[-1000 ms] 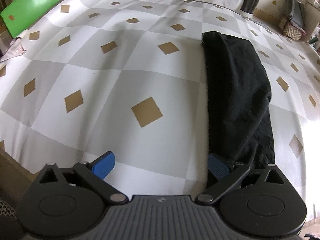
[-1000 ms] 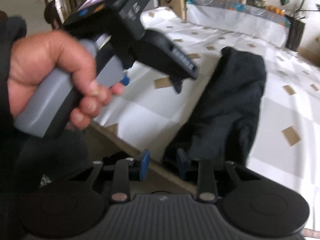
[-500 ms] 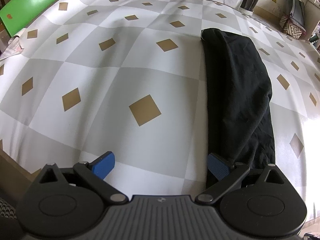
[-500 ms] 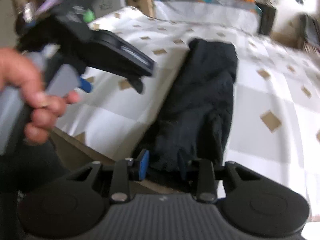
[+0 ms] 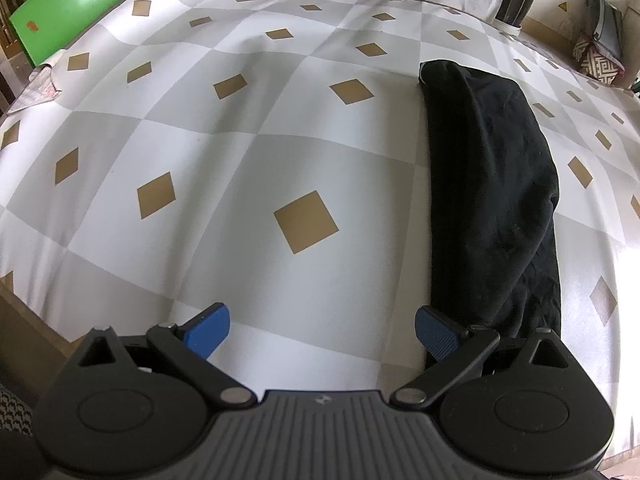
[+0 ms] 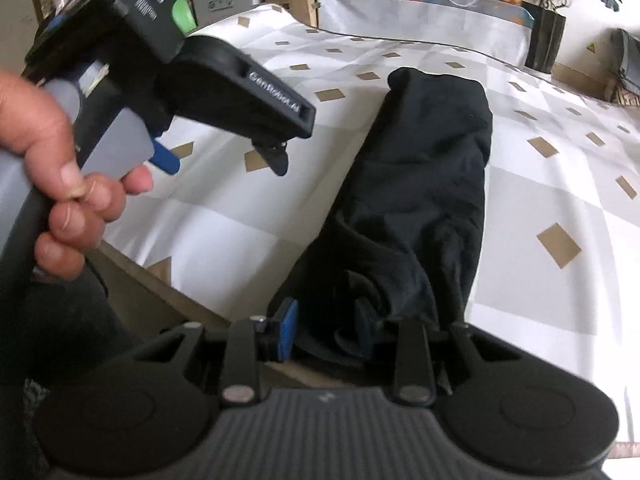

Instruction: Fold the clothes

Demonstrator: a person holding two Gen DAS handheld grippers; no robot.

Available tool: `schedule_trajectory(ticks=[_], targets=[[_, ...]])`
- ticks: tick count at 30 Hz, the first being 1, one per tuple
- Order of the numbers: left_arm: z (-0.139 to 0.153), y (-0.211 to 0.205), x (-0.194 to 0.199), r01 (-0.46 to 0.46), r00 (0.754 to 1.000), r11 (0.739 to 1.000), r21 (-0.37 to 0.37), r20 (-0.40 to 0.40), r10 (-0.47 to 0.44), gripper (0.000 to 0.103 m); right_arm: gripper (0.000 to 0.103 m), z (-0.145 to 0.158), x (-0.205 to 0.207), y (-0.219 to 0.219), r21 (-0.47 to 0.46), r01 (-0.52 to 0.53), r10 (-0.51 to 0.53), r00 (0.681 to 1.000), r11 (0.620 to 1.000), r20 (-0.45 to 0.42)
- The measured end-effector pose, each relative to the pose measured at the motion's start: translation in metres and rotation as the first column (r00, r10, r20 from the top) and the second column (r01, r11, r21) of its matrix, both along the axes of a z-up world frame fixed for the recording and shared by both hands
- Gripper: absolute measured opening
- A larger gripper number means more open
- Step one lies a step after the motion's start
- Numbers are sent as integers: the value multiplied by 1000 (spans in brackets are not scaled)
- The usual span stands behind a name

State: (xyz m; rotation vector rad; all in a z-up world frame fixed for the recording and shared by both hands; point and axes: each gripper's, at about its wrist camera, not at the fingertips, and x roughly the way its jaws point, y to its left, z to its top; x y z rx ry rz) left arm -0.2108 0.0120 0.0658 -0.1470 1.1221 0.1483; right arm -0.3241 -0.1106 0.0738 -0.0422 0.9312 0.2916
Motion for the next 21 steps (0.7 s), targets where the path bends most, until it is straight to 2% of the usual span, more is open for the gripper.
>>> schedule_trajectory(ticks=[4,14,15,19,21], targets=[[0,-2,0,11,1000,1000,10,-3,-11,99,30,0,-2,-2,-21,18,-18,1000,1000,12],[-1,-5,1,19,1000,1000,19,-5,-19,99,30,-1,4,-12,-3,100,-100,995,995,16],[-1,-5,1,20,1000,1000,21,-6,-20,99,26,-1,5,-11,-5,101,-101,995,995,20],[-2,-7,1,29,1000,999,27,-7,-29,99,1,-3,7,-11,-27,106,-106,994,994,23],[-2,-7,1,29,1000,999,30,-8,-28,99,0,-3,7,-11,-38,98,-97,995,994,33]])
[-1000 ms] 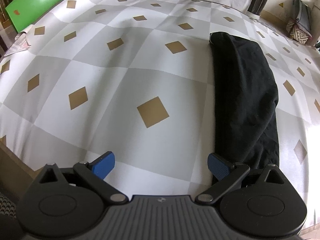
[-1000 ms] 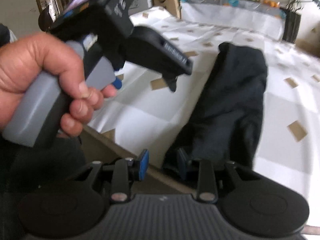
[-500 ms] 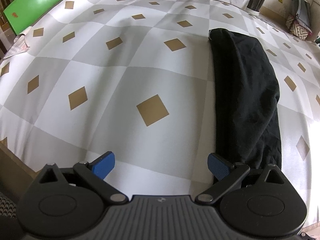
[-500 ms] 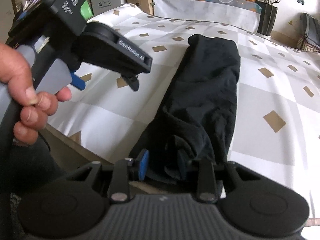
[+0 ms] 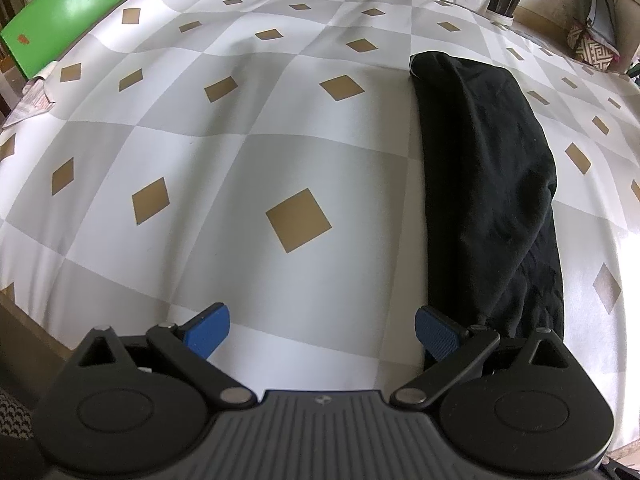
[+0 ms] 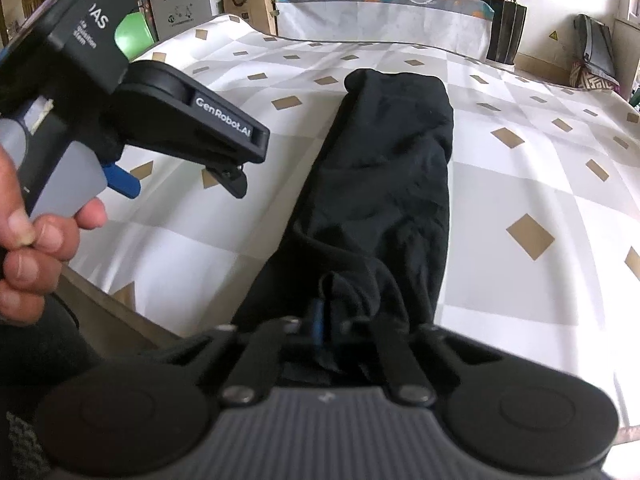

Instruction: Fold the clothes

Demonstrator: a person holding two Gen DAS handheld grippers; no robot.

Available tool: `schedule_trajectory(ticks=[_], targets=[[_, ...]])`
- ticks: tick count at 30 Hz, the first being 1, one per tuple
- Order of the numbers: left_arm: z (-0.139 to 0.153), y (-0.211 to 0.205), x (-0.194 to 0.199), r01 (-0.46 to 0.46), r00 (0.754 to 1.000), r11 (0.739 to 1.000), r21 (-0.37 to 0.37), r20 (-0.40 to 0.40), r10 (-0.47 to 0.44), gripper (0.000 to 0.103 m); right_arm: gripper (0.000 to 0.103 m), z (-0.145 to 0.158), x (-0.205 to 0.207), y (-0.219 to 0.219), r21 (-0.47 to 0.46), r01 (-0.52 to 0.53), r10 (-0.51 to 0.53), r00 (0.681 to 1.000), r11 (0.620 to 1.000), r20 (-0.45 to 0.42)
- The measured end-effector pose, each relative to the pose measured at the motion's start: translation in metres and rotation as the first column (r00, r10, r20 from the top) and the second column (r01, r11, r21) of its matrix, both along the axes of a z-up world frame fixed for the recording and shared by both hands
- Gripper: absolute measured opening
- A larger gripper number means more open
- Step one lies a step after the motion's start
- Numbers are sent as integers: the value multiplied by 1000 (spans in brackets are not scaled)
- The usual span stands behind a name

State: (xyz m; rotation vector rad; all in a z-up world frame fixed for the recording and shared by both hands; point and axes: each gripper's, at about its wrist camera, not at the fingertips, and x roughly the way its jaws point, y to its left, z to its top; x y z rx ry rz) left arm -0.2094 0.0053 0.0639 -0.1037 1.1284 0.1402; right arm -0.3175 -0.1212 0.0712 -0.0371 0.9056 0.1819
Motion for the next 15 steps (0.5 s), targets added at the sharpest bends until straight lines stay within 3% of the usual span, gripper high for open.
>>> schedule_trajectory(ticks=[5,10,13,15], targets=[[1,3,-1,-15,1000,1000,-5,9,15,99,0,10,-12,12,-4,-139,140,990,990,14],[0,4,-1,-20,1000,1000,15,6,20,99,0,8,-34,36,-97,-333,332,943,938,-22],[1,4,-2,-19,1000,1000,14,11,19,99,0,8,-35,36,-64,-356,354,934,932,-38],[1,5,-3,-19,1000,1000,16,11,19,99,0,3,-39,44,-91,-399,395,917,912,-60]])
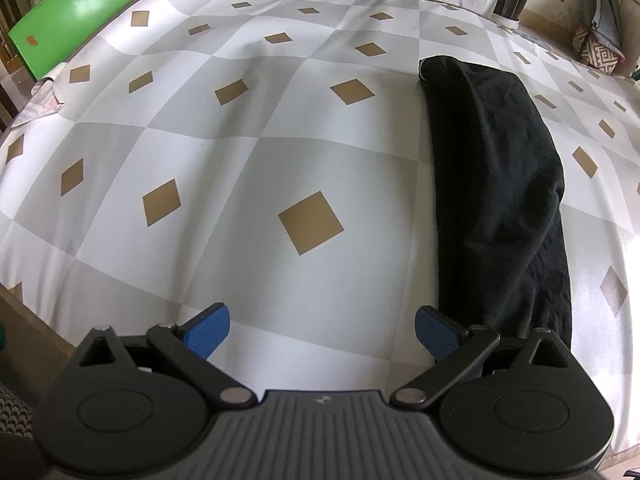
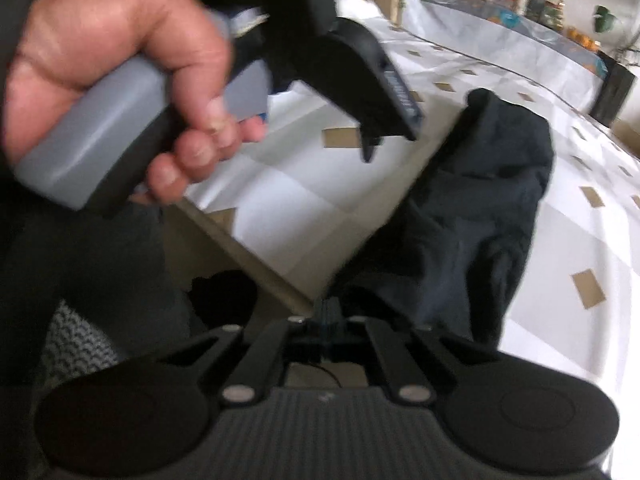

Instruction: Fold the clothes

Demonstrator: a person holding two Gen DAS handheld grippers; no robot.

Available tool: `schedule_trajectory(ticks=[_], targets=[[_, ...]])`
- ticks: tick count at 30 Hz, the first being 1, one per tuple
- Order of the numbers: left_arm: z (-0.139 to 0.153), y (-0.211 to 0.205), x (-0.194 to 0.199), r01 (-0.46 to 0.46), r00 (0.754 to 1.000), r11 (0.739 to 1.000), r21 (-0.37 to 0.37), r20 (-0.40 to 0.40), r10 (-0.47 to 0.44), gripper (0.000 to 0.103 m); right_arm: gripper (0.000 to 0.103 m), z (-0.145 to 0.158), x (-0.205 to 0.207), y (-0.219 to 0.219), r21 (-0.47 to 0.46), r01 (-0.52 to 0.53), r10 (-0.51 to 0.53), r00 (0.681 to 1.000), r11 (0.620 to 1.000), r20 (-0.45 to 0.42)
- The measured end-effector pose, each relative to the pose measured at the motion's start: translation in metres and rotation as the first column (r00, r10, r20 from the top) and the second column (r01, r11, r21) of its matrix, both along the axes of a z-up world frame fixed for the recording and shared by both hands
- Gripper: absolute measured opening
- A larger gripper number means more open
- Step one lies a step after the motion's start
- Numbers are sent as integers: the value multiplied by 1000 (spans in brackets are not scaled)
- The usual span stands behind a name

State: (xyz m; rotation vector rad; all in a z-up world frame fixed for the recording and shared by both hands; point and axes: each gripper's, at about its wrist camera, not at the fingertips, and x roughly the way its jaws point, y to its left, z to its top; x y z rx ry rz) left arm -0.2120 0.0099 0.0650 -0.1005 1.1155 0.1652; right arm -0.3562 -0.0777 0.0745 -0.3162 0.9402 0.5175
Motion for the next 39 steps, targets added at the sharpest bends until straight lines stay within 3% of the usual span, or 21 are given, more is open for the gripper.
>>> schedule_trajectory(ticks=[2,6,8,9,17,22,28,31,36,39], targets=[[0,0,0,0,1000,1000,2,0,0,99,0,-4,-3,6,-39,-33,33,999,999,-2],[0,1,0,-1,1000,1000,5,0,1,99,5,13,3,-11,75,86,-88,996,993,24],[-1,1,0,-3,1000,1000,5,-3,3,99,14,18,5,-18,112,139,-144,989,984,36],[-1,0,0,0,1000,1000,4,-3,0,99,21,18,6,-18,93,141,-146,988,986,50],[0,0,1,2,1000,1000,-4,-5,-2,99,31,11,5,-9,-62,114,-106,987,992,123],[0,1,1,-4,1000,1000,-9,-6,4,99,36,5,6,-8,-107,127,-113,985,986,126],[-1,-2,1,13,1000,1000,-8,-6,-13,99,32,-12,17,-8,-137,125,-104,983,983,151],[-1,-1,1,10,1000,1000,-5,-7,-10,99,11,-12,20,-11,-77,117,-105,984,990,145],[-4,-4,2,21,1000,1000,6,-17,-21,99,8,-12,15,-3,-66,39,-30,991,997,134],[-5,-9,1,47,999,999,13,-14,-46,99,14,-16,12,2,-86,3,8,992,996,127]])
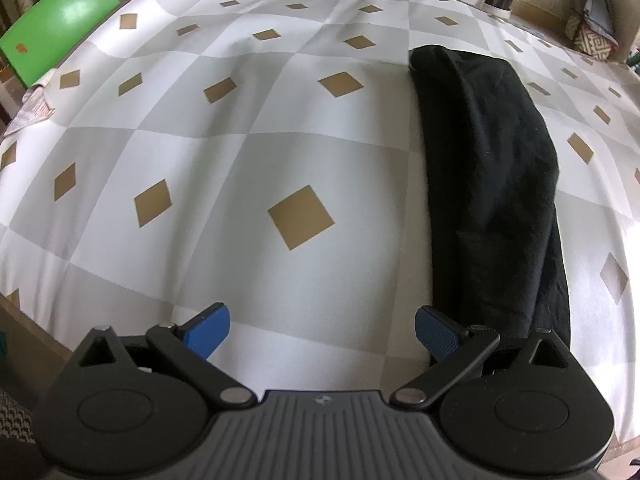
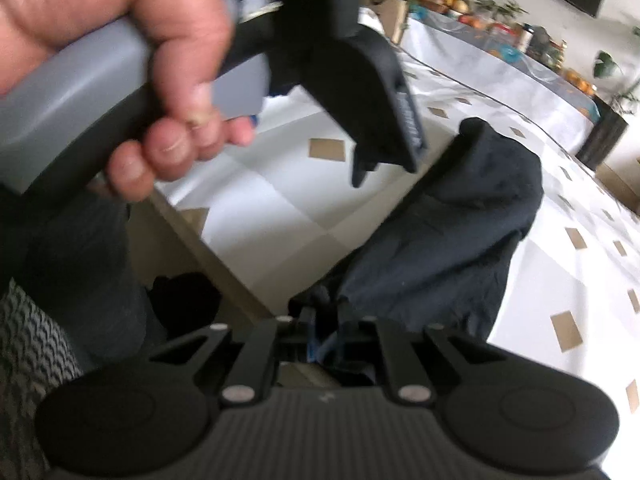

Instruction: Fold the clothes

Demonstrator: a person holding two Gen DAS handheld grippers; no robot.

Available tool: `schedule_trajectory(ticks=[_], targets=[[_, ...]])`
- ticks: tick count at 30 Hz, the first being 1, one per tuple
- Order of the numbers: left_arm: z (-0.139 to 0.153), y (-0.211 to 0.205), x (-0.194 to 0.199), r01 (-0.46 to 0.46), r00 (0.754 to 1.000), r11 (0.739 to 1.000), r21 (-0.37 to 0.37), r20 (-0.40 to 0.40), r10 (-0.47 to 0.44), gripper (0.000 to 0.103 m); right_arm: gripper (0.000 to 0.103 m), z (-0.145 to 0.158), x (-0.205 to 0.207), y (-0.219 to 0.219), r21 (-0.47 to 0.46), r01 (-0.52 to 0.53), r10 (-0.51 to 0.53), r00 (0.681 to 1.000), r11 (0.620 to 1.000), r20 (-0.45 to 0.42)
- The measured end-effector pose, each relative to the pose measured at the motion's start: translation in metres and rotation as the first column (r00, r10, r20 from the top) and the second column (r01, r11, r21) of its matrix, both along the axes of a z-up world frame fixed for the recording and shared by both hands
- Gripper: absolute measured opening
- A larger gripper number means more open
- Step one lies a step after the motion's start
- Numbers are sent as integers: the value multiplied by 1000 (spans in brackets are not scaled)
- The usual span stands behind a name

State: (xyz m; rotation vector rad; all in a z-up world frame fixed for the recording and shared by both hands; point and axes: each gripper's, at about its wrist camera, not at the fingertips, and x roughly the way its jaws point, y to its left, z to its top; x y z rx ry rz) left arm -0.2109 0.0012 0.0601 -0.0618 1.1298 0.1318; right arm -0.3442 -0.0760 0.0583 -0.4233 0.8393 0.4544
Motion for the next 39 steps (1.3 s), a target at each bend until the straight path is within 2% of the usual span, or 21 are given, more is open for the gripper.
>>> schedule_trajectory(ticks=[2,3,4,6,11,15,17,19,23,26,30,33,36,39], targets=[[-2,-4,0,22,1000,1000,5,-5,-22,99,17,-2,3,-1,28,5,-4,999,1000,-50],[-3,-6,-1,33,999,999,9,-9,-33,99,28,-1,2,-1,39,-1,3,998,999,-56],[-4,-9,-1,42,999,999,13,-10,-42,99,34,1,0,0,49,-10,12,998,999,-59],[-6,-12,-2,58,998,998,21,-9,-58,99,34,4,-2,2,70,-26,30,997,997,-65],[-10,-16,-1,75,997,996,46,-28,-74,99,36,19,-3,-8,148,39,-27,996,988,-84],[-11,-14,-1,67,997,997,35,-28,-66,99,39,28,-5,-9,179,41,-34,999,983,-40],[-11,-17,-2,81,996,996,36,-26,-80,99,41,23,-1,-9,185,47,-38,998,982,-48],[-13,-19,-1,92,995,995,48,-32,-91,99,41,11,6,-7,194,60,-39,993,979,-109],[-17,-20,-1,104,994,993,45,-47,-102,99,44,0,8,0,167,30,-9,992,985,-123],[-19,-22,-1,113,992,992,54,-57,-110,99,46,4,9,-3,197,46,-19,990,979,-138],[-22,-23,-1,117,991,991,62,-67,-113,99,51,18,9,-16,210,115,-86,986,971,-140],[-23,-23,-1,122,991,990,67,-70,-117,99,54,25,11,-29,175,216,-193,971,961,-139],[-25,-26,-2,131,989,989,72,-74,-126,99,54,26,17,-44,158,328,-308,941,931,-140],[-27,-28,-2,142,987,986,84,-83,-135,99,55,22,24,-62,147,443,-425,894,884,-143]])
